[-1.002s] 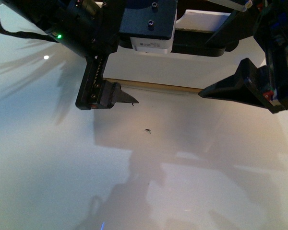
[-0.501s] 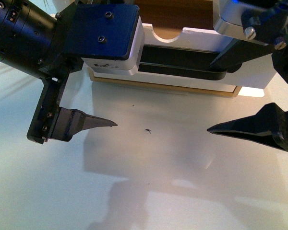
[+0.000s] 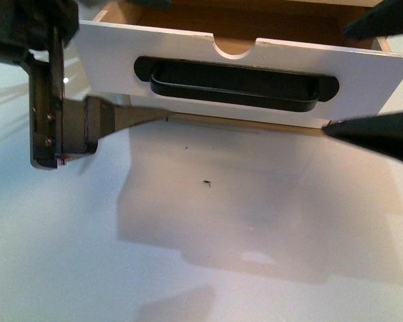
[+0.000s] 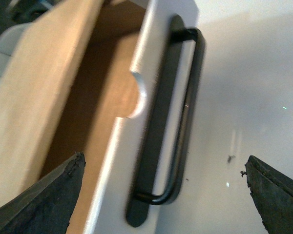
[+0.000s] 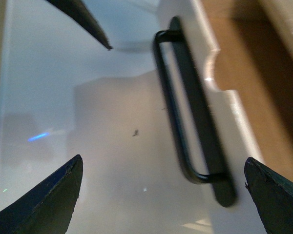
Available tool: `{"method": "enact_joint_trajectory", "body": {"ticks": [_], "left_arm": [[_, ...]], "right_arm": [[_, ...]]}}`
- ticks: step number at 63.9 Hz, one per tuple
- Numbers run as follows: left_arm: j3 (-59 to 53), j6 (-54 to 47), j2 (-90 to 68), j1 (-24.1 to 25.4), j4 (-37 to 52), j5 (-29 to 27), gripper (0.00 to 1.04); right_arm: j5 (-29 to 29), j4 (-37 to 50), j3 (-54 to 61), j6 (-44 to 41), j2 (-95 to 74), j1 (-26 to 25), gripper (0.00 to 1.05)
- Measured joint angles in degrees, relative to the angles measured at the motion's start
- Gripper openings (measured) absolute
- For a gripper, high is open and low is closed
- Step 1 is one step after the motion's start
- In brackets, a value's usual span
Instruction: Pull drawer
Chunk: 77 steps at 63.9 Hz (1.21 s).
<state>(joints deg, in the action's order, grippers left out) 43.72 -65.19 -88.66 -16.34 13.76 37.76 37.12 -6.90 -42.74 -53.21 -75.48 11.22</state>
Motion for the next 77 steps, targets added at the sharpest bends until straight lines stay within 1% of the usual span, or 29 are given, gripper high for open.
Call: {"method": "enact_joint_trajectory", "body": {"ticks": [2, 7, 8, 13, 16, 18, 21, 26, 30, 36, 40, 43, 45, 47, 56, 57, 59, 60, 62, 64, 65, 69, 72, 77], "left_arm": [[-1.49, 2.51, 1.60, 0.22, 2.97, -0.42, 0.97], [-6.91, 10.60, 6.69, 1.95, 13.00, -3.08, 0.97], [-7.50, 11.04, 7.23, 2.16, 13.94, -3.34, 0.97], [-12.46, 18.18, 11.93, 4.07, 20.85, -6.27, 0.97], [-15.08, 21.84, 14.84, 5.03, 23.41, -7.28, 0.97], [-17.62, 25.99, 17.99, 6.01, 24.94, -9.40, 0.97], [-20.87, 31.74, 22.29, 7.37, 25.81, -11.43, 0.97], [-25.24, 40.46, 29.29, 10.43, 24.57, -14.93, 0.97], [-28.70, 47.01, 35.04, 14.01, 23.19, -17.40, 0.97], [-32.15, 56.22, 42.53, 19.80, 18.27, -20.90, 0.97], [-34.07, 59.98, 46.51, 22.10, 14.45, -24.30, 0.97], [-35.28, 63.25, 49.33, 23.10, 11.80, -25.51, 0.97], [-35.89, 65.22, 51.04, 23.19, 10.32, -26.10, 0.97], [-36.54, 67.54, 53.66, 22.67, 7.87, -27.96, 0.97], [-36.79, 70.07, 55.67, 22.08, 7.21, -28.39, 0.97], [-36.85, 70.07, 55.65, 21.86, 7.34, -28.72, 0.97], [-37.51, 69.20, 55.67, 20.52, 9.42, -32.37, 0.93], [-38.10, 68.67, 55.80, 19.37, 11.02, -34.36, 0.89], [-38.73, 67.93, 56.33, 18.10, 12.33, -36.39, 0.84], [-39.23, 67.23, 57.35, 17.11, 12.52, -36.76, 0.77], [-39.34, 66.95, 57.61, 16.96, 12.50, -36.85, 0.75], [-40.04, 66.42, 59.43, 16.57, 11.72, -37.51, 0.62], [-40.68, 66.10, 61.35, 16.52, 10.29, -37.73, 0.48], [-41.22, 65.92, 63.82, 16.48, 8.44, -37.75, 0.31]], "right_arm": [[0.20, 2.91, 1.27, 2.23, 1.42, -0.94, 0.96], [-1.20, 15.26, 6.10, 10.86, 5.86, -4.26, 0.96], [-1.44, 16.48, 6.60, 11.82, 6.29, -4.61, 0.96], [-5.35, 26.53, 10.47, 19.52, 10.27, -7.26, 0.96], [-7.45, 30.38, 12.37, 23.63, 12.52, -8.35, 0.96], [-9.90, 33.70, 14.34, 26.86, 14.93, -9.31, 0.96], [-12.41, 36.22, 16.68, 31.56, 18.12, -10.36, 0.96], [-17.11, 36.96, 20.31, 37.83, 23.50, -11.76, 0.96], [-20.83, 36.83, 23.52, 42.05, 27.93, -12.61, 0.96], [-25.68, 34.82, 27.91, 47.84, 34.49, -13.42, 0.96], [-28.44, 32.74, 30.32, 50.90, 38.71, -13.60, 0.96], [-30.93, 31.08, 31.63, 52.52, 41.62, -13.62, 0.96], [-32.00, 30.73, 32.24, 53.27, 42.86, -13.62, 0.96], [-32.63, 30.58, 32.59, 54.01, 43.93, -13.62, 0.96], [-32.83, 30.45, 32.63, 55.12, 44.37, -13.62, 0.96], [-33.79, 29.66, 32.57, 55.04, 44.59, -13.22, 0.94], [-35.93, 27.78, 32.52, 54.64, 45.13, -12.50, 0.89], [-36.20, 26.93, 32.61, 54.49, 45.55, -12.20, 0.86], [-36.59, 26.32, 33.03, 54.27, 46.14, -11.80, 0.80], [-36.81, 25.99, 33.59, 53.94, 46.90, -11.61, 0.73], [-36.79, 25.92, 33.75, 53.90, 47.10, -11.58, 0.72], [-36.94, 25.64, 34.77, 53.70, 48.63, -11.47, 0.59], [-37.13, 25.18, 35.93, 53.62, 50.29, -11.45, 0.45], [-37.11, 24.37, 37.31, 53.59, 52.26, -11.43, 0.27]]}}
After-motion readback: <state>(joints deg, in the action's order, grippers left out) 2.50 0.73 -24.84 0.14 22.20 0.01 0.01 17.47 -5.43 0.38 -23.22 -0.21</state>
